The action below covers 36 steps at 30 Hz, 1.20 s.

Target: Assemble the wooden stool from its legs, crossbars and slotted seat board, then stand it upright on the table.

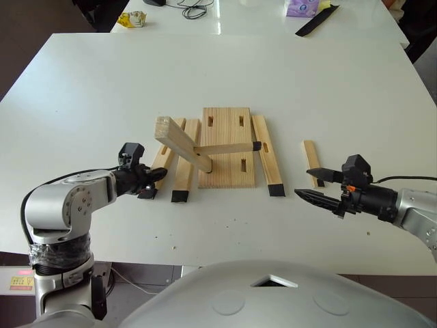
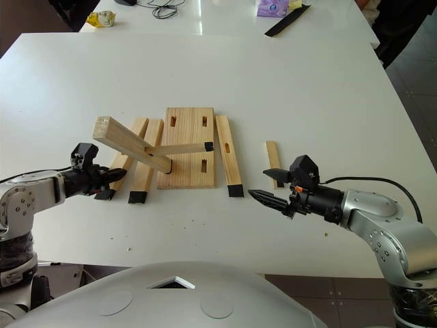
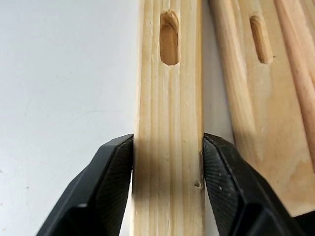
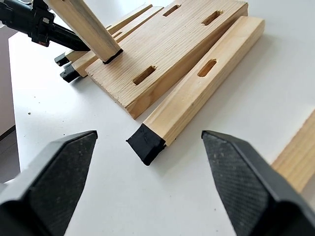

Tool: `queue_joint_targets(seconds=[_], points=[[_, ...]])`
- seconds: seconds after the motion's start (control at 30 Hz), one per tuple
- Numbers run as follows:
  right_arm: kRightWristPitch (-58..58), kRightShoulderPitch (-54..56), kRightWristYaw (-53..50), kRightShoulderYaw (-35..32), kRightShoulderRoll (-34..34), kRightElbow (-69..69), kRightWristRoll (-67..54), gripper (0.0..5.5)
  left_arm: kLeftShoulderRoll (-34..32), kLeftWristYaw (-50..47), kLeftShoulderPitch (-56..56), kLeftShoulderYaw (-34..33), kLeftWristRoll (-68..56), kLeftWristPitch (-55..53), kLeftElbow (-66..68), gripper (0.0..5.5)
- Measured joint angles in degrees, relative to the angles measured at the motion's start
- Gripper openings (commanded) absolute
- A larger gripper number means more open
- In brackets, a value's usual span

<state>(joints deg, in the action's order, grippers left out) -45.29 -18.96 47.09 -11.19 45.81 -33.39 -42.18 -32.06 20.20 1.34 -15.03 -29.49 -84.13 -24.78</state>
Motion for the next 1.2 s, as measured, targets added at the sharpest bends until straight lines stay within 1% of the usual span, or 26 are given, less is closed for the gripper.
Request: queue_joint_targets(seconds=[0.07, 0.2, 0.3, 0.47, 0.57, 0.7, 0.83, 0.97, 1.1, 1.2], points=[[0.01, 0.48, -0.01, 0.00, 0.00, 0.23, 0.03, 3.92, 0.04, -0.26, 1.48, -0.11, 0.73, 1.87, 2.52, 2.09], [-0.03, 2.00, -0.13, -0.28, -0.03, 1.69, -0.08, 3.92, 0.13, -3.65, 5.91, -0.07, 5.78, 9.22, 9.42, 2.06], [-0.40, 3.38, -0.15, -0.67, -0.01, 3.46, -0.35, 3.92, 0.08, -4.41, 9.68, -0.53, 7.36, 14.60, 11.28, 2.06], [-1.21, 5.86, -0.12, -0.79, 0.00, 6.49, -0.41, 3.92, 0.55, -4.52, 15.11, -1.66, 8.59, 23.76, 13.51, 2.06], [-1.15, 7.42, -0.39, -1.50, -0.08, 8.56, -0.31, 3.92, 0.87, -4.60, 18.25, -1.59, 9.90, 32.15, 14.68, 2.06], [3.23, 11.57, -1.20, -2.96, -1.65, 12.51, 0.80, 3.92, 1.38, -2.16, 24.44, -1.58, 8.97, 39.35, 17.02, 2.06], [6.03, 14.27, -0.02, -3.17, -2.47, 14.59, 1.25, 3.92, 2.56, 3.16, 31.47, -1.64, 4.16, 43.54, 17.49, 2.06], [6.25, 19.27, 2.75, -5.66, -2.16, 15.16, -2.51, 3.92, 3.05, 10.53, 37.18, -2.39, -4.86, 44.70, 15.89, 2.06], [3.79, 26.08, 4.61, -7.59, -1.29, 15.70, -8.62, 3.92, 2.98, 16.64, 43.03, -4.65, -16.71, 41.33, 14.99, 2.06], [1.32, 34.68, 5.21, -8.83, -1.25, 17.26, -15.16, 3.92, 2.61, 21.76, 44.61, -5.52, -27.98, 35.79, 13.83, 2.06]])
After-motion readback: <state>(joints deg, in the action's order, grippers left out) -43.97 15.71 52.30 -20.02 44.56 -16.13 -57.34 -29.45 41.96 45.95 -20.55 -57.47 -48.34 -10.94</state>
